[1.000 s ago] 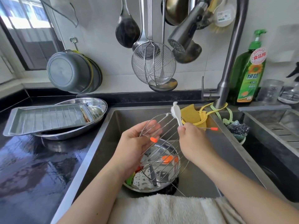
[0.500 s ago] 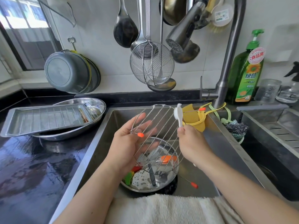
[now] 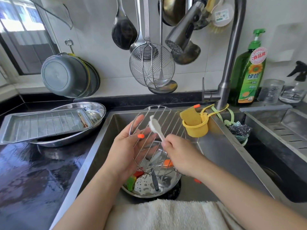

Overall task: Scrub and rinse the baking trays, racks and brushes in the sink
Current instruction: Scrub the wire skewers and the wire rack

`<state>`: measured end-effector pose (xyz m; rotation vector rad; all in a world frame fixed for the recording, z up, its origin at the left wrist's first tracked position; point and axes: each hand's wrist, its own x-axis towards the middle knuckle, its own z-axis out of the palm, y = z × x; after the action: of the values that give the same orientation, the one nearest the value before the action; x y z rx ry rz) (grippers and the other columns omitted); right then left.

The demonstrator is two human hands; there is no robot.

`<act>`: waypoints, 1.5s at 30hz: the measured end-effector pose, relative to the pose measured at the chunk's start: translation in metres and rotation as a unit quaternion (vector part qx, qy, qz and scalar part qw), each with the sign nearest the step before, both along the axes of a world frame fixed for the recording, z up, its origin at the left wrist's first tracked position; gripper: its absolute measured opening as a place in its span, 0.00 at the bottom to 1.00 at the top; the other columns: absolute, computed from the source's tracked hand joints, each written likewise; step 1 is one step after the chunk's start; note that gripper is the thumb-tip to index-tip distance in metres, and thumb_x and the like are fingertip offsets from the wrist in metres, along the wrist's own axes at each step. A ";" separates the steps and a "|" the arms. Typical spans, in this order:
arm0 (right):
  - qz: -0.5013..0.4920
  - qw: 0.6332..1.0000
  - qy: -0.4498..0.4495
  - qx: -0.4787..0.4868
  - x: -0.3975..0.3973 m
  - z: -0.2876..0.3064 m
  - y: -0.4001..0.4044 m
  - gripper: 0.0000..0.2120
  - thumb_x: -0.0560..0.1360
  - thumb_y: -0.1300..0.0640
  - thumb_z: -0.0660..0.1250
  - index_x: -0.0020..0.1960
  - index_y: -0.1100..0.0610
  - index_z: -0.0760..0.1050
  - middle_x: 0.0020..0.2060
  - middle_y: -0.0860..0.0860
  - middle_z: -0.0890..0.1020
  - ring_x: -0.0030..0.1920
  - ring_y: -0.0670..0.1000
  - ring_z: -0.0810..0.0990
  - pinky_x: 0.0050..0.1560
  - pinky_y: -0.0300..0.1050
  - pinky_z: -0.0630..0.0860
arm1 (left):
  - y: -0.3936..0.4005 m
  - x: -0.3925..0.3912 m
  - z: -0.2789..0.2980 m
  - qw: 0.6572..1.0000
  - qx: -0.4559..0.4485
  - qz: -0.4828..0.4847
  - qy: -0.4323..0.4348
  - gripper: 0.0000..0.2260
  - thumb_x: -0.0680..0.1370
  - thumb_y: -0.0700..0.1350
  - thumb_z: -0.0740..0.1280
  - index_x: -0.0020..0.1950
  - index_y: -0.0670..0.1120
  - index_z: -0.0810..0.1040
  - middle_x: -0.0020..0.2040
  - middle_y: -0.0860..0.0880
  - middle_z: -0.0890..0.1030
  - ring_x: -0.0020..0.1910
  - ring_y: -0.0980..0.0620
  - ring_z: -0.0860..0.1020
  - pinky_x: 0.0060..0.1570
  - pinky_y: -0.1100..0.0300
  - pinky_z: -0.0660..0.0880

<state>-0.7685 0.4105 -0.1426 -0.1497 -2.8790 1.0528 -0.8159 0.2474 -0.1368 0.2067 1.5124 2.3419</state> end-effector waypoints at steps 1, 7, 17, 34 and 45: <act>-0.026 0.999 0.020 0.016 -0.004 -0.001 0.008 0.14 0.86 0.50 0.54 0.43 0.52 0.68 0.36 0.50 0.75 0.33 0.50 0.71 0.30 0.44 0.64 | 0.000 -0.001 0.000 1.000 0.008 -0.003 -0.004 0.19 0.87 0.38 0.56 0.70 0.56 0.78 0.61 0.44 0.85 0.60 0.43 0.84 0.63 0.39 0.78; -0.014 0.995 0.027 0.092 0.000 0.005 0.021 0.14 0.86 0.48 0.54 0.42 0.49 0.67 0.36 0.50 0.75 0.32 0.50 0.72 0.29 0.46 0.62 | 0.000 -0.001 0.000 0.999 0.033 -0.035 -0.004 0.19 0.87 0.41 0.56 0.72 0.58 0.75 0.63 0.42 0.84 0.62 0.37 0.83 0.63 0.34 0.77; -0.055 0.987 0.090 0.118 -0.006 0.006 0.029 0.15 0.85 0.47 0.56 0.40 0.48 0.67 0.36 0.49 0.75 0.34 0.51 0.75 0.31 0.48 0.67 | 0.002 -0.001 0.001 0.998 0.045 -0.041 0.010 0.16 0.86 0.49 0.59 0.73 0.59 0.74 0.64 0.44 0.84 0.63 0.39 0.83 0.62 0.39 0.79; -0.051 0.984 0.165 0.047 0.001 0.005 0.031 0.26 0.84 0.56 0.62 0.78 0.40 0.63 0.51 0.45 0.71 0.45 0.48 0.74 0.48 0.53 0.78 | 0.002 0.002 0.003 0.999 0.000 -0.045 0.010 0.22 0.83 0.58 0.58 0.75 0.52 0.73 0.65 0.47 0.84 0.62 0.43 0.84 0.59 0.43 0.82; -0.030 0.981 0.168 0.086 -0.007 0.004 0.029 0.23 0.83 0.56 0.63 0.76 0.43 0.69 0.50 0.46 0.70 0.46 0.47 0.74 0.48 0.44 0.77 | 0.001 0.004 0.006 1.000 0.005 -0.030 -0.001 0.23 0.81 0.59 0.59 0.73 0.52 0.75 0.64 0.47 0.84 0.61 0.43 0.84 0.58 0.44 0.82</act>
<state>-0.7753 0.4399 -0.1384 -0.0428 -2.6220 0.7318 -0.8120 0.2482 -0.1311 0.2485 1.4714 2.3025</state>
